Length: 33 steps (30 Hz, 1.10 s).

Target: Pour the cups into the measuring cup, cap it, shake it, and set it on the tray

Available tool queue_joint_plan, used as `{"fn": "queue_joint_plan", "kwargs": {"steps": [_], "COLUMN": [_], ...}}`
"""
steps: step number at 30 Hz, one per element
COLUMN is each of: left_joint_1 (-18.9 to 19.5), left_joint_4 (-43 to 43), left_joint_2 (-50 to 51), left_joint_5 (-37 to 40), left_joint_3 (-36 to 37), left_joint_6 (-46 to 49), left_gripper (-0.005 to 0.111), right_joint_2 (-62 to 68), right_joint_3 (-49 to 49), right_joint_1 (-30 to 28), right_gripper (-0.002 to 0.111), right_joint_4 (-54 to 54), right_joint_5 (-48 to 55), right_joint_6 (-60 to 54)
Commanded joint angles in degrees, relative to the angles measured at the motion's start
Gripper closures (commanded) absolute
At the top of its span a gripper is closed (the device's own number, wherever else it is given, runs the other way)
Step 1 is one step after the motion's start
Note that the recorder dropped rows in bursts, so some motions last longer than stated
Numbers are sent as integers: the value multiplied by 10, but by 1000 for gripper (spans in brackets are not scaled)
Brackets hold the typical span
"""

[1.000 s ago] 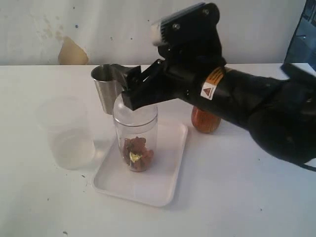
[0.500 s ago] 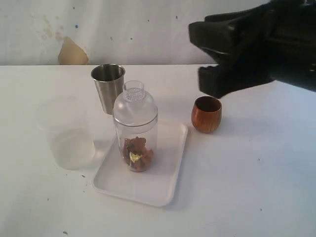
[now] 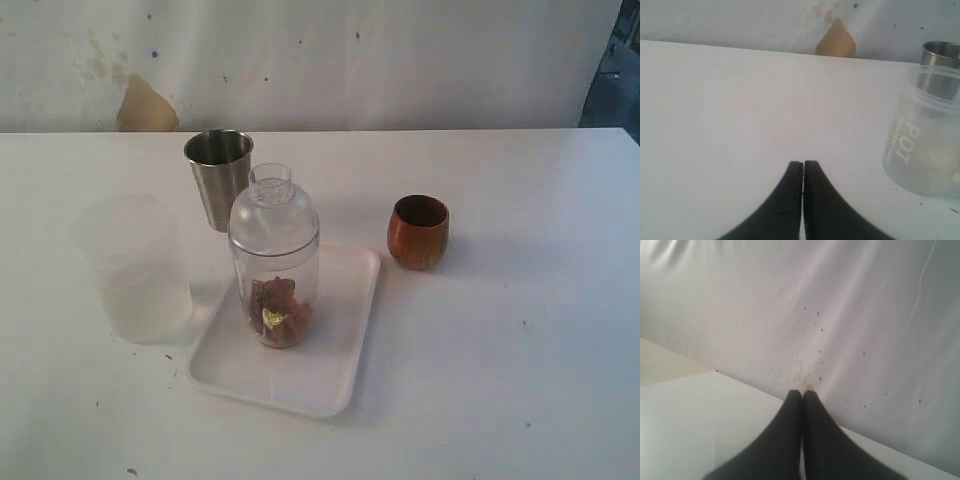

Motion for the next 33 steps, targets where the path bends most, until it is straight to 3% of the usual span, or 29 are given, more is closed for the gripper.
{"fn": "queue_joint_plan", "kwargs": {"steps": [1, 7, 19, 21, 26, 29, 33], "left_joint_1": [-2, -2, -2, -2, -2, -2, -2], "left_joint_4": [-1, -1, -1, -1, -1, -1, -1], "left_joint_2": [-3, -3, -3, -3, -3, -3, -3], "left_joint_5": [-5, -5, -5, -5, -5, -5, -5], "left_joint_3": [3, 3, 3, 3, 3, 3, 3], "left_joint_6": [2, 2, 2, 2, 2, 2, 2], "left_gripper": [106, 106, 106, 106, 106, 106, 106], "right_joint_2": [-96, -194, -196, -196, -196, -196, -196], "right_joint_3": [66, 151, 301, 307, 307, 307, 307], "right_joint_1": [-3, -3, -3, -3, -3, -5, -67], "right_gripper": [108, 108, 108, 108, 108, 108, 108], "right_joint_4": [0, 0, 2, 2, 2, 2, 2], "right_joint_5": [5, 5, 4, 5, 139, 131, 133], "right_joint_6": [-3, -3, -3, -3, -3, -3, -3]}}
